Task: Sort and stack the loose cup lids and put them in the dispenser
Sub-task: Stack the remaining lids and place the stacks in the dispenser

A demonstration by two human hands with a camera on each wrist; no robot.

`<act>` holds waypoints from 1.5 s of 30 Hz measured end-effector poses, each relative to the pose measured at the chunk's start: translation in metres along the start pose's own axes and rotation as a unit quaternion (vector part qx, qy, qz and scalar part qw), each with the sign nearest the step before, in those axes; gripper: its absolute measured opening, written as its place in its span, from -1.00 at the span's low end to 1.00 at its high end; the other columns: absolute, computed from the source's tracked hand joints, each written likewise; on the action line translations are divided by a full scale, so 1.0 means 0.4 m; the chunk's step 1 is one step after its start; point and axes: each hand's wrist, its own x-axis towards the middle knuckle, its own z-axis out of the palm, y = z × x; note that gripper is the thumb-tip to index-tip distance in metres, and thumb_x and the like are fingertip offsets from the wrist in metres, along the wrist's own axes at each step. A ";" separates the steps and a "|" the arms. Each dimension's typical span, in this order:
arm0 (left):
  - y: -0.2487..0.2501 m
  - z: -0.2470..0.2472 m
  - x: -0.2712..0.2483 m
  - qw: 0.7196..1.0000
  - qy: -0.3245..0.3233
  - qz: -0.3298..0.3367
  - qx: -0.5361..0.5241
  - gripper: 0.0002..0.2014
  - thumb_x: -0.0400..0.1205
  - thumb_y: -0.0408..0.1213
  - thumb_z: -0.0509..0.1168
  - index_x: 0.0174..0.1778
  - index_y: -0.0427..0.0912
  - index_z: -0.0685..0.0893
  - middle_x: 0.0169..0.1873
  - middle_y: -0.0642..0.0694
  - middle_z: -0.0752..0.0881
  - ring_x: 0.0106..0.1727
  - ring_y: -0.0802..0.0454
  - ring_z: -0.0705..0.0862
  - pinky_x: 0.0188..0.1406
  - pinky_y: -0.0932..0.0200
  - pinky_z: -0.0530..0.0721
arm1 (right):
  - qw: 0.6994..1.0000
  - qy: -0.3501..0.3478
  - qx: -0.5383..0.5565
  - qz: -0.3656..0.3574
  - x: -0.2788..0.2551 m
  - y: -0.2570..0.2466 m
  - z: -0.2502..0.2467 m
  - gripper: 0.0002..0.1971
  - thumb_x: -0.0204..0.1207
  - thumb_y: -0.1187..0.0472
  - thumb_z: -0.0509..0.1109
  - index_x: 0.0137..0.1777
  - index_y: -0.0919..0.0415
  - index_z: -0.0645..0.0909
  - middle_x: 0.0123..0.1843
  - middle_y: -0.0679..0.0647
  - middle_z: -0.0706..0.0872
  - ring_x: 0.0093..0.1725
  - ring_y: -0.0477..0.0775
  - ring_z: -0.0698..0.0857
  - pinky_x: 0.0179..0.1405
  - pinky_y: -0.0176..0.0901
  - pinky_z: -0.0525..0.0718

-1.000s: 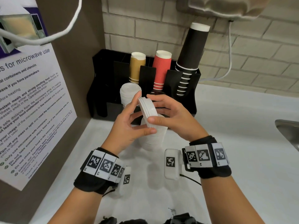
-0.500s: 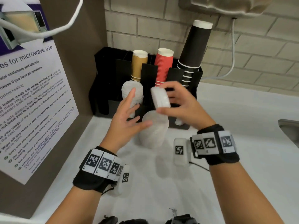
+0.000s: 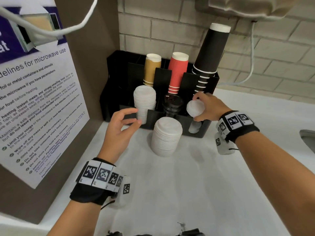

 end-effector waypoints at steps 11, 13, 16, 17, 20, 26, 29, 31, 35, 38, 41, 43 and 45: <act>0.000 -0.003 -0.012 1.000 -0.009 -0.022 0.014 -0.70 0.61 -0.31 0.39 0.12 0.22 0.65 0.22 -0.19 0.65 -0.01 0.42 0.66 0.03 0.42 0.51 | 0.974 -0.112 -0.197 0.009 0.032 -0.049 0.080 -0.19 0.12 0.03 0.64 0.36 0.15 0.36 0.12 0.12 0.53 0.08 0.21 0.63 -0.14 -0.05 0.60; 0.000 -0.005 -0.015 1.000 -0.009 -0.023 0.014 -0.70 0.61 -0.32 0.39 0.12 0.21 0.65 0.22 -0.19 0.65 -0.02 0.42 0.66 0.06 0.38 0.50 | 0.971 -0.120 -0.207 0.010 0.028 -0.050 0.093 -0.21 0.12 0.03 0.60 0.36 0.13 0.37 0.11 0.09 0.56 0.07 0.18 0.64 -0.15 -0.06 0.60; 0.001 -0.009 -0.015 1.000 -0.009 -0.024 0.015 -0.71 0.61 -0.33 0.39 0.12 0.19 0.65 0.22 -0.21 0.64 -0.02 0.42 0.66 0.11 0.30 0.51 | 0.967 -0.126 -0.223 0.015 0.028 -0.048 0.101 -0.25 0.15 0.02 0.57 0.35 0.14 0.40 0.10 0.08 0.58 0.07 0.17 0.64 -0.10 -0.04 0.65; 0.001 -0.009 -0.014 1.000 -0.010 -0.025 0.015 -0.71 0.61 -0.33 0.38 0.13 0.18 0.65 0.23 -0.22 0.64 -0.02 0.42 0.66 0.13 0.29 0.51 | 0.965 -0.121 -0.234 0.015 0.027 -0.047 0.104 -0.26 0.17 0.01 0.57 0.36 0.15 0.41 0.12 0.08 0.58 0.11 0.17 0.63 -0.06 -0.03 0.65; 0.001 -0.008 -0.010 1.000 -0.010 -0.026 0.015 -0.71 0.61 -0.33 0.38 0.14 0.16 0.65 0.23 -0.23 0.64 -0.02 0.41 0.65 0.15 0.27 0.52 | 0.958 -0.110 -0.266 0.009 0.028 -0.040 0.112 -0.24 0.25 -0.04 0.55 0.44 0.17 0.41 0.28 0.12 0.56 0.29 0.17 0.55 0.15 0.03 0.54; -0.006 -0.009 0.004 1.000 -0.014 -0.016 0.008 -0.73 0.63 -0.34 0.36 0.12 0.15 0.66 0.18 -0.08 0.67 -0.07 0.36 0.67 0.19 0.18 0.59 | 0.950 -0.174 -0.259 0.022 0.007 -0.054 0.068 -0.47 0.41 0.10 0.46 0.39 0.19 0.52 0.25 0.14 0.63 0.30 0.17 0.52 0.24 0.01 0.45; -0.008 -0.010 0.013 1.000 -0.017 -0.004 -0.009 -0.73 0.64 -0.40 0.35 0.09 0.11 0.67 0.06 0.08 0.68 -0.05 0.29 0.68 0.23 0.04 0.64 | 0.995 -0.031 -0.090 -0.009 -0.014 -0.068 0.030 -0.63 0.55 0.26 0.35 0.37 0.24 0.57 0.30 0.24 0.62 0.29 0.24 0.59 0.32 0.06 0.55; -0.012 -0.009 0.019 1.000 -0.020 -0.002 -0.015 -0.72 0.64 -0.43 0.35 0.08 0.10 0.68 0.00 0.06 0.68 -0.03 0.20 0.69 0.20 0.05 0.64 | 0.993 0.084 0.060 -0.064 -0.044 -0.100 0.019 -0.70 0.54 0.32 0.36 0.27 0.26 0.61 0.20 0.23 0.65 0.20 0.18 0.63 0.26 0.00 0.58; -0.018 -0.003 0.025 0.999 -0.029 -0.003 -0.021 -0.73 0.64 -0.43 0.34 0.08 0.09 0.68 -0.02 0.01 0.69 -0.02 0.08 0.69 0.17 0.05 0.65 | 0.984 -0.024 0.161 -0.068 -0.110 -0.190 0.051 -0.46 0.40 -0.12 0.52 0.32 0.06 0.49 0.21 0.05 0.54 0.19 0.00 0.55 0.13 -0.15 0.57; -0.019 0.004 0.027 0.999 -0.033 -0.001 -0.026 -0.74 0.63 -0.43 0.35 0.08 0.06 0.68 -0.04 0.01 0.68 -0.05 0.08 0.69 0.17 0.03 0.64 | 0.986 -0.054 0.150 -0.049 -0.130 -0.231 0.101 -0.30 0.24 -0.21 0.60 0.30 -0.02 0.38 0.23 0.00 0.43 0.17 -0.02 0.48 0.04 -0.21 0.43; -0.020 0.006 0.028 0.999 -0.037 -0.001 -0.033 -0.74 0.63 -0.43 0.35 0.07 0.07 0.69 -0.05 0.02 0.69 -0.05 0.07 0.69 0.17 0.03 0.63 | 0.989 -0.032 0.144 -0.033 -0.129 -0.249 0.133 -0.27 0.19 -0.17 0.65 0.28 0.00 0.36 0.22 0.01 0.40 0.10 0.02 0.49 -0.01 -0.18 0.44; -0.023 0.004 0.027 0.999 -0.036 0.002 -0.035 -0.74 0.63 -0.42 0.36 0.07 0.08 0.69 -0.06 0.06 0.70 -0.04 0.06 0.70 0.16 0.04 0.64 | 0.988 -0.015 0.150 -0.029 -0.126 -0.252 0.143 -0.27 0.19 -0.13 0.66 0.27 0.01 0.37 0.20 0.01 0.39 0.06 0.03 0.49 -0.03 -0.18 0.45; -0.026 0.001 0.025 0.999 -0.035 0.004 -0.037 -0.75 0.62 -0.40 0.37 0.06 0.09 0.70 -0.08 0.10 0.71 -0.04 0.07 0.70 0.15 0.06 0.64 | 0.988 -0.003 0.152 -0.030 -0.121 -0.252 0.150 -0.29 0.20 -0.08 0.66 0.27 0.02 0.37 0.17 0.00 0.37 0.04 0.04 0.49 -0.05 -0.19 0.45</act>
